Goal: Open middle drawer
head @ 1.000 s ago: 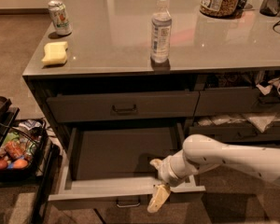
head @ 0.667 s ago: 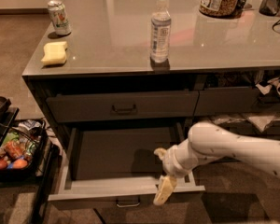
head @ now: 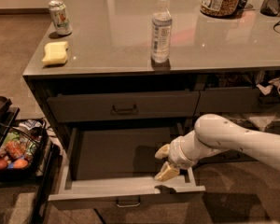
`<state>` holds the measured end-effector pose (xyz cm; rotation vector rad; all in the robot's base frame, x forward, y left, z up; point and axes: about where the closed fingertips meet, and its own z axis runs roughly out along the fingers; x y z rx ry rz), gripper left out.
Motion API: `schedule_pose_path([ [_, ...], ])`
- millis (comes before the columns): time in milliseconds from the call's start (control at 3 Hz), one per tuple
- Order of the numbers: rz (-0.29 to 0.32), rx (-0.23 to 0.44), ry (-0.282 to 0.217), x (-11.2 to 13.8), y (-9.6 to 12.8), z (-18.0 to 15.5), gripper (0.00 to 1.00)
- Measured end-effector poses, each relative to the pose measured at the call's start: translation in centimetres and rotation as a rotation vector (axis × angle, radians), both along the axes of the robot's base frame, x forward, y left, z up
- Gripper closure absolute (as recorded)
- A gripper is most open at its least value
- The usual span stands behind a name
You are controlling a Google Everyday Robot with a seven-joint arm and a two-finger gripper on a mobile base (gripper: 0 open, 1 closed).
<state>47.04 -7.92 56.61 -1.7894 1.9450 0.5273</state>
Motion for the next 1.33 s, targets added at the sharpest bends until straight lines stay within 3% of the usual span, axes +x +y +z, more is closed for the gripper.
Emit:
schedule_pose_path([
  [667, 0.026, -0.001, -0.015, -0.2, -0.1, -1.6, 0.88],
  [1000, 0.069, 0.036, -0.054, 0.8, 0.1, -4.3, 1.0],
  [1333, 0.099, 0.093, -0.07, 1.5, 0.1, -7.4, 1.0],
])
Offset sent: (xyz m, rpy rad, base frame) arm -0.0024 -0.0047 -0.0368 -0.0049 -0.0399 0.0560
